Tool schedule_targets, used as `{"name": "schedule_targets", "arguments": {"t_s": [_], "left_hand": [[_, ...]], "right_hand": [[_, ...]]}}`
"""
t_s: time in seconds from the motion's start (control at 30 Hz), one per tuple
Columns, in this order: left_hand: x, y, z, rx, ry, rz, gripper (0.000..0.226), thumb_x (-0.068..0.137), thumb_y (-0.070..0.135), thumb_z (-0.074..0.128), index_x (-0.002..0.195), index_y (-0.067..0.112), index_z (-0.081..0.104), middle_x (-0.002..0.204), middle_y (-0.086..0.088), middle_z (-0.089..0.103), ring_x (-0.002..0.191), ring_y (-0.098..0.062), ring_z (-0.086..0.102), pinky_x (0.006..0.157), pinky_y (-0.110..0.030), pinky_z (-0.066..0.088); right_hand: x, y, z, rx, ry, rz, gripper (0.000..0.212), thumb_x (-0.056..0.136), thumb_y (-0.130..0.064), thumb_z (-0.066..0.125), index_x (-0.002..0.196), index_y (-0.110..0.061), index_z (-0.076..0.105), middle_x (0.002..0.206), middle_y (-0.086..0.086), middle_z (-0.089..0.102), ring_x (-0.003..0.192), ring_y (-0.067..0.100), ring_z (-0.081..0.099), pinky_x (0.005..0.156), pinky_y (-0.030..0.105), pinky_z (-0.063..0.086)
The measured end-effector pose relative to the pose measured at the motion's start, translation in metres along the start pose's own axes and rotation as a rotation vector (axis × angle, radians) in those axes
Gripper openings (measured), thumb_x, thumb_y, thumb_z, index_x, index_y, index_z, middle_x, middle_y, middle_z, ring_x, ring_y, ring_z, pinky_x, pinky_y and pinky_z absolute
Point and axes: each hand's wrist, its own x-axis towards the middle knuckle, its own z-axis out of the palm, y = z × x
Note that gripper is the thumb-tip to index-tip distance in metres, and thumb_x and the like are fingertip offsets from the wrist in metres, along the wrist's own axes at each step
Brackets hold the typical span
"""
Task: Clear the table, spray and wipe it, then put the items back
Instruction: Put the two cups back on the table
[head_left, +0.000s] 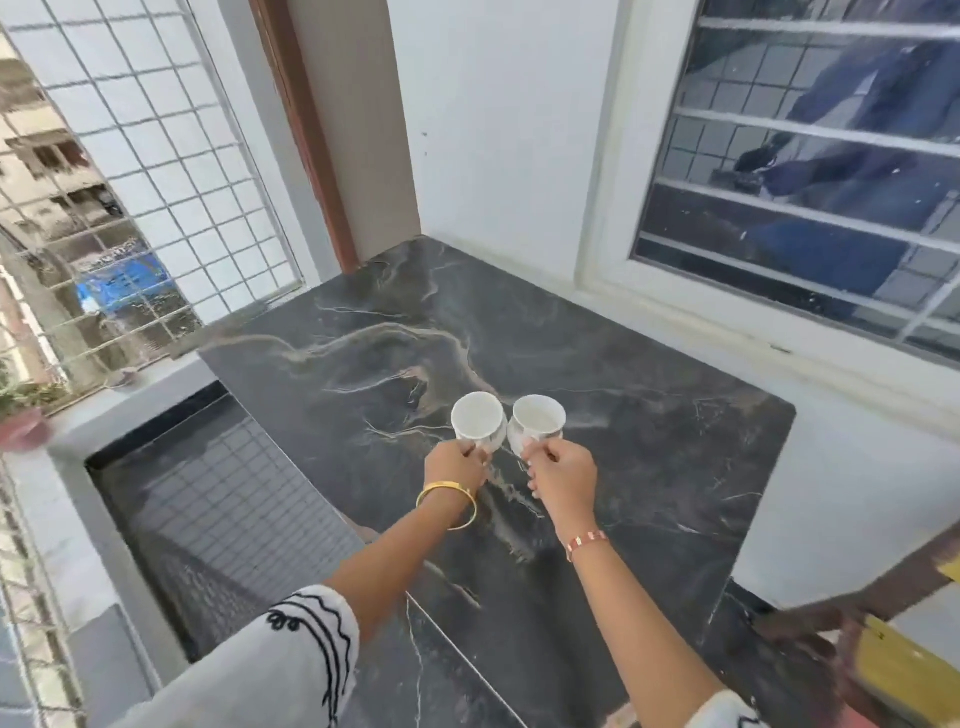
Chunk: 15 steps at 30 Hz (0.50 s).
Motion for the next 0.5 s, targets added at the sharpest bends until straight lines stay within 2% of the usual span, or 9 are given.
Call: {"name": "schedule_targets", "arguments": {"t_s": [0.07, 0.17, 0.27, 0.3, 0.4, 0.47, 0.5], "left_hand": [[0.011, 0.001, -0.007, -0.028, -0.01, 0.021, 0.021, 0.087, 0.008, 0.051, 0.093, -0.005, 0.067, 0.092, -0.026, 0.069, 0.086, -0.035, 0.066, 0.088, -0.047, 0.053], [0.038, 0.001, -0.016, -0.042, -0.061, 0.02, 0.024, 0.09, 0.006, 0.049, 0.073, 0.008, 0.066, 0.079, -0.018, 0.064, 0.076, -0.027, 0.062, 0.087, -0.044, 0.054], [0.066, -0.006, -0.026, -0.051, -0.108, 0.031, 0.022, 0.089, 0.006, 0.05, 0.073, 0.003, 0.065, 0.078, -0.021, 0.064, 0.081, -0.033, 0.066, 0.086, -0.049, 0.053], [0.075, -0.009, -0.03, -0.045, -0.125, 0.041, 0.025, 0.089, 0.006, 0.05, 0.066, 0.007, 0.062, 0.078, -0.022, 0.064, 0.081, -0.033, 0.066, 0.085, -0.05, 0.053], [0.106, -0.012, -0.046, 0.012, -0.208, 0.055, 0.038, 0.088, 0.004, 0.048, 0.054, 0.02, 0.052, 0.065, -0.013, 0.058, 0.074, -0.027, 0.06, 0.084, -0.049, 0.054], [0.133, -0.016, -0.058, 0.051, -0.267, 0.101, 0.038, 0.088, 0.005, 0.049, 0.053, 0.021, 0.053, 0.059, -0.01, 0.058, 0.073, -0.026, 0.062, 0.084, -0.048, 0.055], [0.144, -0.019, -0.064, 0.075, -0.29, 0.132, 0.035, 0.087, 0.006, 0.05, 0.054, 0.017, 0.056, 0.061, -0.014, 0.06, 0.074, -0.028, 0.064, 0.083, -0.048, 0.055]], "right_hand": [[0.009, 0.0, 0.011, -0.023, 0.007, 0.016, 0.036, 0.084, -0.026, 0.059, 0.062, 0.002, 0.059, 0.06, 0.022, 0.061, 0.056, 0.035, 0.055, 0.062, 0.051, 0.051], [0.019, -0.001, 0.033, -0.026, 0.044, 0.04, 0.037, 0.084, -0.025, 0.059, 0.065, 0.007, 0.06, 0.06, 0.023, 0.059, 0.054, 0.027, 0.051, 0.061, 0.051, 0.05], [0.024, -0.005, 0.058, -0.042, 0.096, 0.047, 0.037, 0.085, -0.025, 0.059, 0.068, 0.008, 0.062, 0.065, 0.028, 0.061, 0.055, 0.027, 0.049, 0.06, 0.049, 0.051], [0.026, -0.007, 0.067, -0.035, 0.129, 0.053, 0.038, 0.084, -0.026, 0.059, 0.069, 0.008, 0.062, 0.066, 0.029, 0.061, 0.055, 0.027, 0.049, 0.06, 0.048, 0.051], [0.03, -0.011, 0.097, -0.023, 0.231, 0.129, 0.041, 0.082, -0.03, 0.057, 0.068, 0.009, 0.061, 0.055, 0.02, 0.055, 0.054, 0.028, 0.05, 0.059, 0.048, 0.051], [0.032, -0.015, 0.118, -0.017, 0.284, 0.183, 0.038, 0.086, -0.024, 0.058, 0.069, 0.011, 0.061, 0.053, 0.013, 0.055, 0.052, 0.026, 0.051, 0.058, 0.047, 0.051], [0.033, -0.015, 0.126, -0.017, 0.304, 0.199, 0.037, 0.087, -0.022, 0.058, 0.07, 0.011, 0.061, 0.053, 0.013, 0.055, 0.051, 0.025, 0.052, 0.058, 0.046, 0.05]]}}
